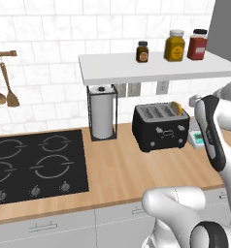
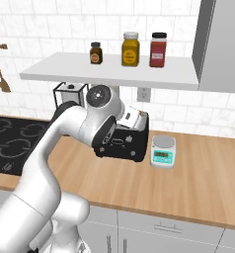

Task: Start the toaster. Once the lever pops up, take the bread to the plate on the dining counter.

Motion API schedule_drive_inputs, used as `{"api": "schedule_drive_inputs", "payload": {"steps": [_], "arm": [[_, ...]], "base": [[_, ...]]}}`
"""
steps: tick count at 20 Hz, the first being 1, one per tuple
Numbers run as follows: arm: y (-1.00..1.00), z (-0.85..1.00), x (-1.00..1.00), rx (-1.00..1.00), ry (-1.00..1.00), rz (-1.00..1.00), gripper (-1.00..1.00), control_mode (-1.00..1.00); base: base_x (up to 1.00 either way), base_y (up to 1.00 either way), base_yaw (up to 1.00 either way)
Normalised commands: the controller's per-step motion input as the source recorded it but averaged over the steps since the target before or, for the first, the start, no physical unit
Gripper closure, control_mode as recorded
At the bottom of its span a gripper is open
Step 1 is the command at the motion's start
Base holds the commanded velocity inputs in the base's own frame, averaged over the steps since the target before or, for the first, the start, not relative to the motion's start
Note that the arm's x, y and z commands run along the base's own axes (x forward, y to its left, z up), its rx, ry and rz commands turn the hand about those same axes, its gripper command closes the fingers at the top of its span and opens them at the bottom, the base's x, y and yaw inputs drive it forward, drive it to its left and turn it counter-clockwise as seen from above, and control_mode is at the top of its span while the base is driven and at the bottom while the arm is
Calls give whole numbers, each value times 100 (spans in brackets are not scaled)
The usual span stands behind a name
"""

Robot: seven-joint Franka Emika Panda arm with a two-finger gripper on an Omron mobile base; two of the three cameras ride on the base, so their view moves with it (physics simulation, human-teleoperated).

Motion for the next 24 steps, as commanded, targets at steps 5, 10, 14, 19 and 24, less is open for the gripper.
{"api": "schedule_drive_inputs", "payload": {"steps": [5,10,14,19,24], "arm": [[1,0,8,-4,2,0,-100,-100],[0,-23,5,-2,1,1,-100,-100],[0,-35,25,-2,0,7,-100,-100],[8,-23,44,-1,-4,6,-100,-100],[1,0,67,0,3,0,-100,-100]], "base": [[0,0,0],[0,0,0],[0,0,0],[0,0,0],[0,0,0]]}}
